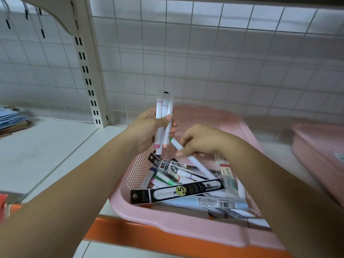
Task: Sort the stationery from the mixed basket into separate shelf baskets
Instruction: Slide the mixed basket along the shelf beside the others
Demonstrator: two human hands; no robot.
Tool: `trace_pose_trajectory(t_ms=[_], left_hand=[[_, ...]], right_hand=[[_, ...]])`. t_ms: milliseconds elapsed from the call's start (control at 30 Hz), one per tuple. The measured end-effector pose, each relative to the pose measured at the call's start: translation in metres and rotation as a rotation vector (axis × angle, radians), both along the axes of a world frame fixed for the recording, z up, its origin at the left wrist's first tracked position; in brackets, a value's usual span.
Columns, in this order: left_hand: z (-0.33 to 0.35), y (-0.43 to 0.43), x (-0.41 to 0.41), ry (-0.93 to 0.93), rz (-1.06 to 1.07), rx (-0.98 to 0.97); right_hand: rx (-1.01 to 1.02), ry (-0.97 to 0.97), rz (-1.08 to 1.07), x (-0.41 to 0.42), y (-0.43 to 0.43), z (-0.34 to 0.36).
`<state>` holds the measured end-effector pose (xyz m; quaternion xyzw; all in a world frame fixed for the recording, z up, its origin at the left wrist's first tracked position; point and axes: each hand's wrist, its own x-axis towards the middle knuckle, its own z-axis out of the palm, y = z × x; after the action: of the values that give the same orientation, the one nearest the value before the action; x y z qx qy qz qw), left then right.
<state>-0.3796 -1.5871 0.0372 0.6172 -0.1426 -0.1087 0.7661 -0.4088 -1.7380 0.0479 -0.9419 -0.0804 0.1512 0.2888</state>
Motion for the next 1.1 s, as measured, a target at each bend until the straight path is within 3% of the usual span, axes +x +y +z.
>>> trace_pose_trajectory(t_ms=[100,300,467,533,667,967,1100], left_hand=[[-0.001,0.001,0.003,0.013,0.068,-0.061],[-0.001,0.005,0.006,0.093,0.122,-0.214],[0.001,0.002,0.002,0.066,0.016,-0.107],[0.003,0.000,-0.001,0.050,-0.057,-0.023],[0.003,-0.001,-0.005,0.015,-0.222,0.058],[0.000,-0.003,-0.004,-0.089,-0.173,0.207],[-0.001,-0.002,-0.003,-0.069,-0.150,0.143]], right_hand=[[0.248,-0.175,-0.108,0.003,-0.002,0.002],[0.264,-0.358,-0.233,0.004,0.003,0.006],[0.890,-0.369,-0.379,0.006,0.002,0.012],[0.987,-0.349,-0.359,0.009,0.004,0.009],[0.996,-0.346,-0.360,0.011,0.006,0.002],[1.014,-0.393,-0.423,0.007,0.015,-0.002],[0.789,-0.493,-0.431,0.011,0.013,-0.002]])
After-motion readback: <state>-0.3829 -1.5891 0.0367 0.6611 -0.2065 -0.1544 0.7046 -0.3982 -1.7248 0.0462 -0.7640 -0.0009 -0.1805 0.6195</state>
